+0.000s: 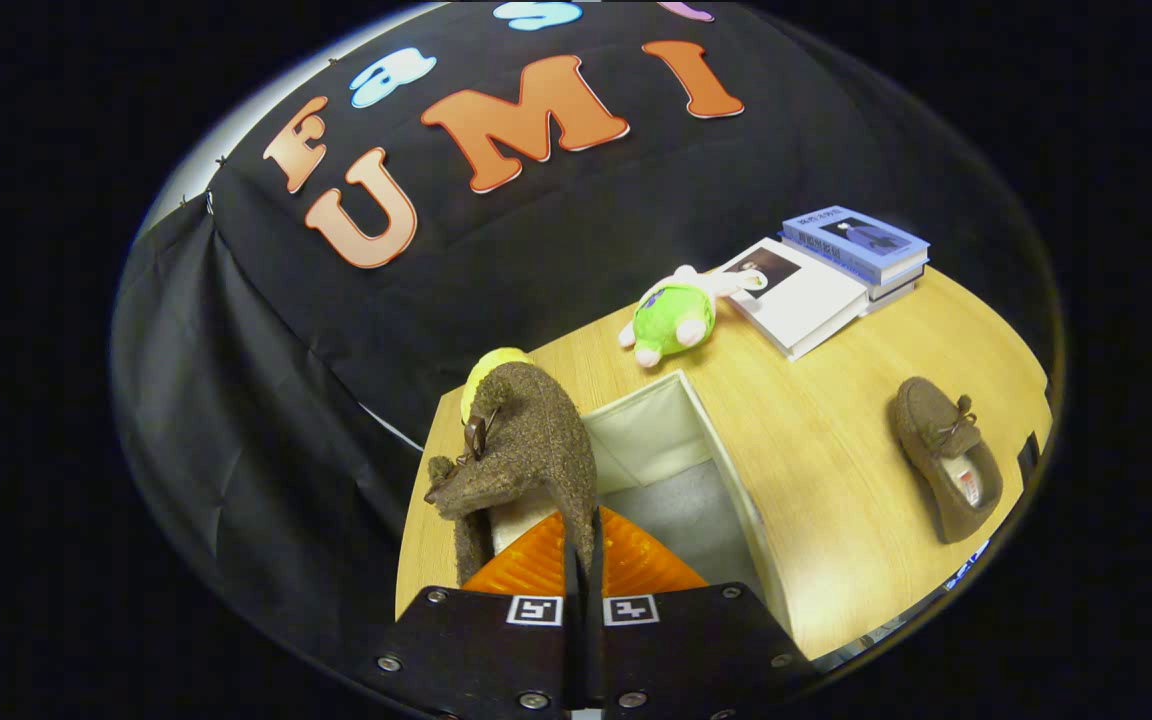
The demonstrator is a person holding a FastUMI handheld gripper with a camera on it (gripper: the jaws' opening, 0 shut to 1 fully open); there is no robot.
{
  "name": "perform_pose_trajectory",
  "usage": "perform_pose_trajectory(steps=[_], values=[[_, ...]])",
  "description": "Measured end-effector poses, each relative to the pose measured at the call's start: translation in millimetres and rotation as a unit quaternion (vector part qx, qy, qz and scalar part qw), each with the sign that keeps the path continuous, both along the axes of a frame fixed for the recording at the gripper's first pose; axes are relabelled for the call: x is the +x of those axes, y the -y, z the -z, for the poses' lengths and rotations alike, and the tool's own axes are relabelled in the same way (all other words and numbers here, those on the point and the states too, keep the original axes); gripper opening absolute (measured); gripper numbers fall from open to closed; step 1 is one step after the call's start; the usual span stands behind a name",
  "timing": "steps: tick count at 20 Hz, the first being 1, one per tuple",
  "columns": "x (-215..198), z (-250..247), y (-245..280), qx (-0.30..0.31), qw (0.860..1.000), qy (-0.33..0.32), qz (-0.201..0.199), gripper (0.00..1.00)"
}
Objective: Open the storage box then place both shoes into the box .Put the left shoe in first, then the right shoe, with the right side of both shoes facing outward in a uniform manner.
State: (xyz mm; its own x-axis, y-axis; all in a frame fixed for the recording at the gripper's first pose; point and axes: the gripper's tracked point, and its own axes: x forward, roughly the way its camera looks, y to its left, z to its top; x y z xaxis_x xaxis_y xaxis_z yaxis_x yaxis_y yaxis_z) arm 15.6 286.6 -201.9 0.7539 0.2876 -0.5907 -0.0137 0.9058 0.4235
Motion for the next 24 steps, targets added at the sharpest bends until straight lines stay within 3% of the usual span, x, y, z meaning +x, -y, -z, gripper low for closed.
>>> perform_pose_trajectory(steps=[11,13,17,18,24], values=[[-12.7,62.1,-24.8,-0.008,0.998,-0.066,0.0,0.03],[-8.7,59.4,-24.8,0.007,0.998,-0.061,0.003,0.14],[-4.5,45.2,-8.2,-0.011,0.999,-0.043,0.002,0.88],[-4.1,41.3,-2.6,-0.016,0.999,-0.037,-0.001,0.99],[-2.9,10.1,32.6,-0.016,1.0,0.013,-0.024,0.98]])
